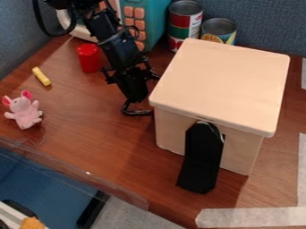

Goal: Open the drawer

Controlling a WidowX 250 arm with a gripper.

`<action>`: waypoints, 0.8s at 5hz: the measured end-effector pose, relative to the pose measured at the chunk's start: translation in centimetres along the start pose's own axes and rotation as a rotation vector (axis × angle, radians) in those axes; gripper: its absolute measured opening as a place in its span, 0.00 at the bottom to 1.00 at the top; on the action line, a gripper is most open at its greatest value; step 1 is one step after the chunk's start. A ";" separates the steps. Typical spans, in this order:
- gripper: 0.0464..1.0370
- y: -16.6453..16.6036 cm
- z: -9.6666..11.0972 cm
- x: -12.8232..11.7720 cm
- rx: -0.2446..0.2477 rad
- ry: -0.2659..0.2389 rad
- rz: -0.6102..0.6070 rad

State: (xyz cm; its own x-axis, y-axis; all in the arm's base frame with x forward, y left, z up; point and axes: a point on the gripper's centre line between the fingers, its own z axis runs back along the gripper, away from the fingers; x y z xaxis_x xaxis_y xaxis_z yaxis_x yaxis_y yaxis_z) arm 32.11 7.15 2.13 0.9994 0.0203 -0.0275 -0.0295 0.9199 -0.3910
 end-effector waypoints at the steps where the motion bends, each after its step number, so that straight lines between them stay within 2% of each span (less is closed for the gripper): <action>1: 0.08 1.1 0.4 -0.3 0.045 0.005 0.024; 3: 0.08 2.0 2.3 -1.1 0.196 -0.010 0.042; 4: 0.08 1.6 3.3 -1.4 0.251 -0.024 0.043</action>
State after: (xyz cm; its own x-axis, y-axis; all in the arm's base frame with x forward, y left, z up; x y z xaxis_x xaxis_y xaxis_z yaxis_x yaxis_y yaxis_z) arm 30.75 9.85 4.61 0.9975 0.0684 -0.0158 -0.0700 0.9864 -0.1490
